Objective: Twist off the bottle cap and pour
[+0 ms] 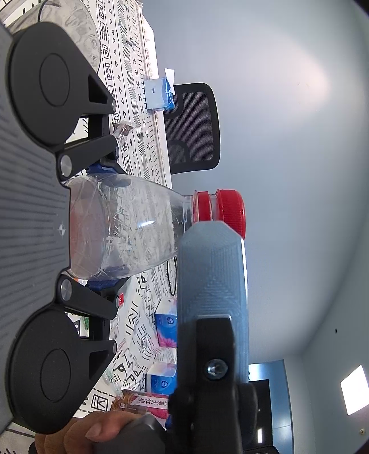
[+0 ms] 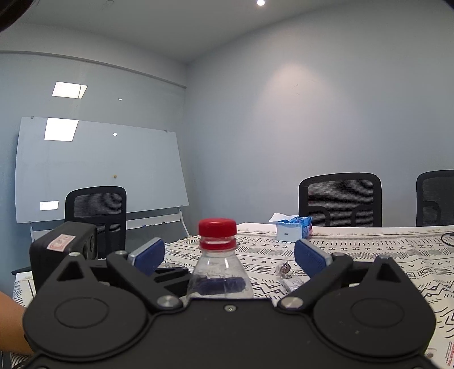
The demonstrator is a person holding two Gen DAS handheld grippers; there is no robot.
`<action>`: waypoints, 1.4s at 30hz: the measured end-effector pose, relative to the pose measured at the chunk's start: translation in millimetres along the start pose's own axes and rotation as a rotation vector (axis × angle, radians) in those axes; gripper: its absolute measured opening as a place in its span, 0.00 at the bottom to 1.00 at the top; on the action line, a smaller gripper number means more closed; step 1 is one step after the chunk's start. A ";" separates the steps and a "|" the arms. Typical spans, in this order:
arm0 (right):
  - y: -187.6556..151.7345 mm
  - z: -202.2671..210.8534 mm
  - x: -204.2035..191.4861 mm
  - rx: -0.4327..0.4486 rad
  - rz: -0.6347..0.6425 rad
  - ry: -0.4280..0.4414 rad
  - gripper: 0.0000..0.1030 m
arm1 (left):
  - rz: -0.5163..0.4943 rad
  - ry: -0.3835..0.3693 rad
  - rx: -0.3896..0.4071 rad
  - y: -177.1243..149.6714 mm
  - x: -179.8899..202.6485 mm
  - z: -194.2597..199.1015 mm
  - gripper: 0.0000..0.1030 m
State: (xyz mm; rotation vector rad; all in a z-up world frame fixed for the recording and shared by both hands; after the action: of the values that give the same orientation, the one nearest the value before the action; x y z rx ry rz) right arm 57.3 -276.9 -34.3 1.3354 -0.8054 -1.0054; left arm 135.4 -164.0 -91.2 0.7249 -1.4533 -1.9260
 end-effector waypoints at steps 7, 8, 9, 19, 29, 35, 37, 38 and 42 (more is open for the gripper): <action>2.6 3.9 -0.7 0.034 -0.017 -0.006 0.96 | 0.000 -0.001 -0.006 0.5 -0.5 -1.9 0.59; 4.0 4.0 -0.6 0.042 -0.020 -0.009 0.96 | 0.001 0.000 -0.009 0.5 -0.8 -2.5 0.59; 5.8 3.3 -1.2 0.050 -0.025 -0.017 0.96 | -0.004 0.001 -0.011 0.5 0.2 -2.7 0.59; 11.0 -8.8 1.9 0.023 0.016 -0.087 0.87 | -0.011 0.016 -0.015 0.2 1.2 -3.8 0.59; 14.9 -7.9 9.6 0.010 -0.002 -0.042 0.86 | -0.012 0.017 -0.014 -0.2 1.7 -3.7 0.59; 15.6 -1.2 13.0 0.001 0.010 -0.045 0.76 | -0.016 0.019 -0.005 -0.7 2.8 -1.7 0.59; 16.4 -0.7 11.4 0.011 0.011 -0.017 0.77 | -0.019 0.020 -0.005 -0.1 3.6 -2.1 0.59; 16.7 -1.7 9.9 0.011 0.011 -0.006 0.76 | -0.018 0.020 -0.007 0.0 3.4 -2.6 0.59; 15.0 -7.3 2.7 -0.013 0.028 0.016 0.75 | -0.020 0.020 -0.007 0.0 3.7 -2.3 0.59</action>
State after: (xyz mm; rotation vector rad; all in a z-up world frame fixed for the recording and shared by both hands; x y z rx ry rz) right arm 66.8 -277.1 -20.4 1.3163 -0.8019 -0.9756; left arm 134.6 -168.3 -92.0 0.7560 -1.4320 -1.9328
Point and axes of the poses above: each gripper's, at about its wrist camera, not at the fingertips, and z roughly against the way its jaws point, x to its right, y to its top, the point moved 4 cm from there along -z, roughly the way its jaws point, and after that the axes turned 4 degrees about -x, right-handed, at the moved point
